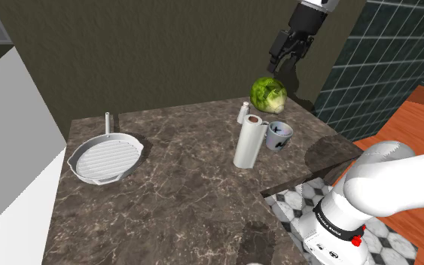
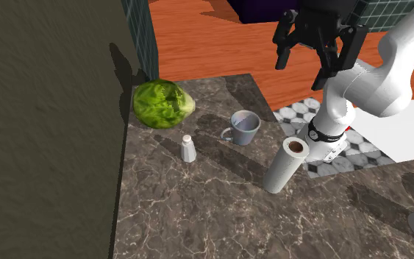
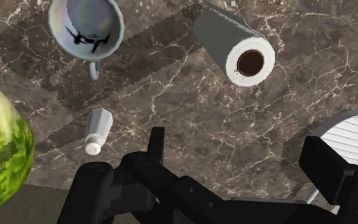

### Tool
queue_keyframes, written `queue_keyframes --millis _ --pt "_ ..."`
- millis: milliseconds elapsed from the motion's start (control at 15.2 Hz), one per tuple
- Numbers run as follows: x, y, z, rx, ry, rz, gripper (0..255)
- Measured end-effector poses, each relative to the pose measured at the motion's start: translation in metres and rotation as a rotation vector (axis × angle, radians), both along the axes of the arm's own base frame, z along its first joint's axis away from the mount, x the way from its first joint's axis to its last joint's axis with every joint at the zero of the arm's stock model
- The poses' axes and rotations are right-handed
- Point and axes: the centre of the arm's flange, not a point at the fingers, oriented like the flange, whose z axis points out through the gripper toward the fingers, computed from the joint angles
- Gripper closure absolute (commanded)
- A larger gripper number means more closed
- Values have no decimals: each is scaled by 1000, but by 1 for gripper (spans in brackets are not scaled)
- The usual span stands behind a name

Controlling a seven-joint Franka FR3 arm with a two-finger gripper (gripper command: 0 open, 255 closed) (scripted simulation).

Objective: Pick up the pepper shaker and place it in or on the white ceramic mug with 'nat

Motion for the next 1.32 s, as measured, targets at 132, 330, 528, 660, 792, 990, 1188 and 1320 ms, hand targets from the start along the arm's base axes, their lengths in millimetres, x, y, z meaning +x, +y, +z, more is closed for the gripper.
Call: queue_keyframes --millis 132,330,528,660,792,990,1188,1320 --pt "5 -1 -4 -5 2 -4 0" --pt "27 -6 -28 -28 15 -25 0" --pt "55 -16 -53 -55 28 -50 0" --pt "73 -20 -71 -74 37 -67 0" --pt "85 -27 -92 -93 47 -83 0" --pt "115 -35 -117 -121 60 -108 0" --pt "141 -49 -144 -149 73 -133 0" --pt "156 -57 -163 -167 82 -150 0"
